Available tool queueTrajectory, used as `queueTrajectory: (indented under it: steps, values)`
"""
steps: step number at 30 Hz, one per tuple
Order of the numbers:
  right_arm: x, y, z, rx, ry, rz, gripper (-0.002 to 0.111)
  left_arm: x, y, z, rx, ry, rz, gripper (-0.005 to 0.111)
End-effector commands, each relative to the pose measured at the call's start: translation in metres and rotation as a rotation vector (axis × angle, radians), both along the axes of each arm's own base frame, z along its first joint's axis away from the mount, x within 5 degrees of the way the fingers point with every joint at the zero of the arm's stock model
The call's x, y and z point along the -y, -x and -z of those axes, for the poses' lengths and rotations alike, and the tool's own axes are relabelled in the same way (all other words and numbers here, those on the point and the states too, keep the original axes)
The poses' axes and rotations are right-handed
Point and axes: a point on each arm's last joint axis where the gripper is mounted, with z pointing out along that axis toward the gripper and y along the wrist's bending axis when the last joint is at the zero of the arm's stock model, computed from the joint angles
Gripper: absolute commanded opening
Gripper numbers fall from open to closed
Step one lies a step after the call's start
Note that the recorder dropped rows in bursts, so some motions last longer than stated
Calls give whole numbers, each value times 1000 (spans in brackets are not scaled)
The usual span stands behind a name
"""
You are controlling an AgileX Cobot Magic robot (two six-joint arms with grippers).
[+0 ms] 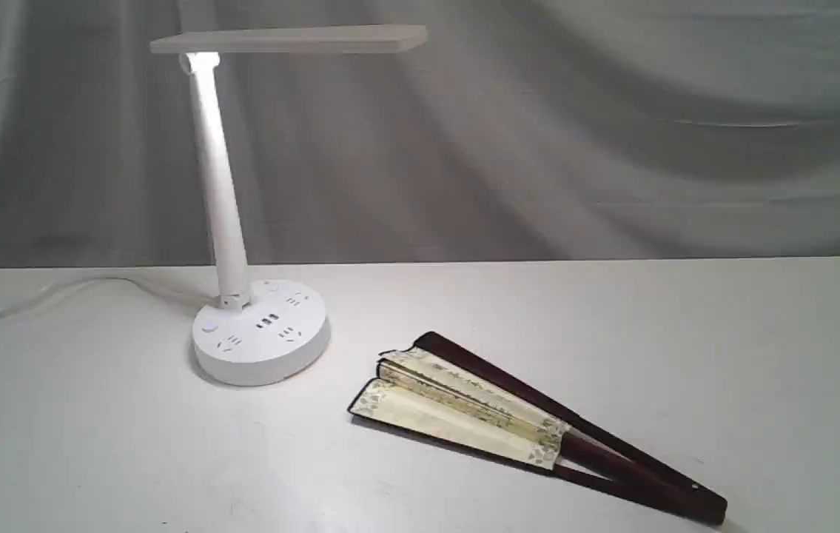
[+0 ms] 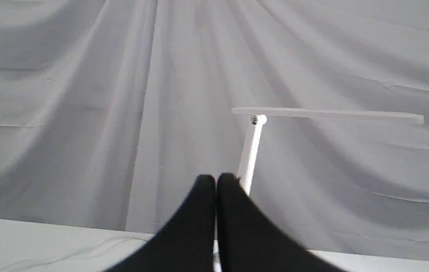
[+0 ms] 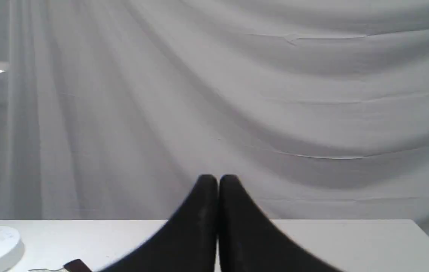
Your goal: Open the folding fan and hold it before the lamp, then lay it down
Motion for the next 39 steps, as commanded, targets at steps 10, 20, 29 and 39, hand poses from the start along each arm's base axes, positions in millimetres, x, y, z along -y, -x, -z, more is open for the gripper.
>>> queueTrajectory:
  steps: [10, 20, 29, 39]
  values:
    - [-6, 11, -13, -58, -19, -45, 0, 0, 15, -17, -25, 15, 11, 0]
    - [-2, -14, -7, -223, -58, -54, 0, 2, -36, -17, -204, 18, 9, 0]
    - [9, -84, -10, -510, -135, -61, 20, 5, -84, -8, -393, 11, 9, 9]
    - [14, -166, -22, -743, -187, -158, 42, 12, -131, 19, -623, 29, 51, 31]
